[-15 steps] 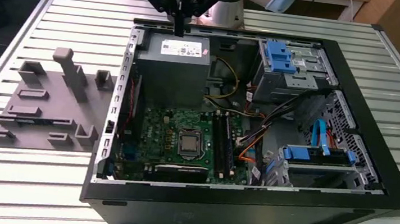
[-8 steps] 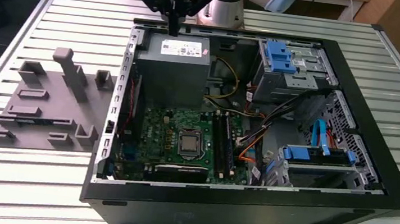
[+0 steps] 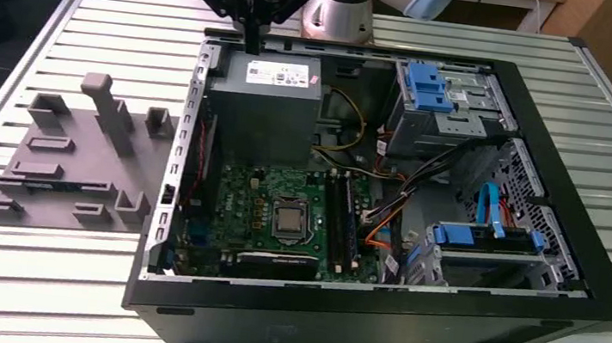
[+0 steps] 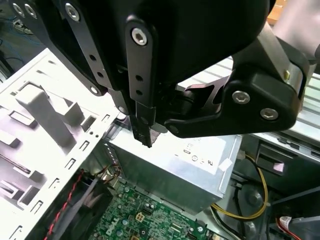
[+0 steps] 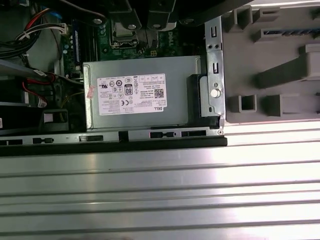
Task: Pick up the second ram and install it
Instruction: 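Reach for the second ram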
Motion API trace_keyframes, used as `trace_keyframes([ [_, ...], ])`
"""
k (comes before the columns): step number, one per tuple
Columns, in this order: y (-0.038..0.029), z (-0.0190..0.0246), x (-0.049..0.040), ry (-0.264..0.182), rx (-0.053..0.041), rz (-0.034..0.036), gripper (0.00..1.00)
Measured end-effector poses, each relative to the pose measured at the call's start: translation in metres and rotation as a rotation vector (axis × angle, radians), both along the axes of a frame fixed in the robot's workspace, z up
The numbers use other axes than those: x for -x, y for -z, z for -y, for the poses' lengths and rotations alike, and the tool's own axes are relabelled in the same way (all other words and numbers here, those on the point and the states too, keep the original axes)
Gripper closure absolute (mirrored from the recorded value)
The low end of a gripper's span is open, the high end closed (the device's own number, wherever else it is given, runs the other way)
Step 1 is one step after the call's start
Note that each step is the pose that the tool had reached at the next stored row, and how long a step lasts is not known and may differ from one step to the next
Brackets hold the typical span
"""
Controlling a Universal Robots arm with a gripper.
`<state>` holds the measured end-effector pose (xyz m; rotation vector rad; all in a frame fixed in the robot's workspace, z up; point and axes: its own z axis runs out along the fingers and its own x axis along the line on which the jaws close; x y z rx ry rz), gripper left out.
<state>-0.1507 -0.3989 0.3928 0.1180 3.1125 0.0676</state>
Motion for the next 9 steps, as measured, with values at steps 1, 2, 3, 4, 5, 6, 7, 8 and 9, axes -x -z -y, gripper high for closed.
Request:
trace_keyframes([
  [1, 0.0, 0.0, 0.0017, 0.0, 0.0, 0.0, 0.89],
  [2, 0.0001, 0.0003, 0.003, 0.0, 0.0, 0.0, 0.89],
  [3, 0.0001, 0.0008, 0.0039, 0.0, 0.0, 0.0, 0.89],
  [4, 0.0001, 0.0015, 0.0047, 0.0, 0.0, 0.0, 0.89],
  [5, 0.0002, 0.0023, 0.0055, 0.0, 0.0, 0.0, 0.89],
  [6, 0.0003, 0.0032, 0.0063, 0.0, 0.0, 0.0, 0.89],
  [7, 0.0003, 0.0042, 0.0071, 0.0, 0.0, 0.0, 0.89],
  [8, 0.0004, 0.0055, 0.0077, 0.0, 0.0, 0.0, 0.89],
  [9, 0.0004, 0.0067, 0.0083, 0.0, 0.0, 0.0, 0.89],
])
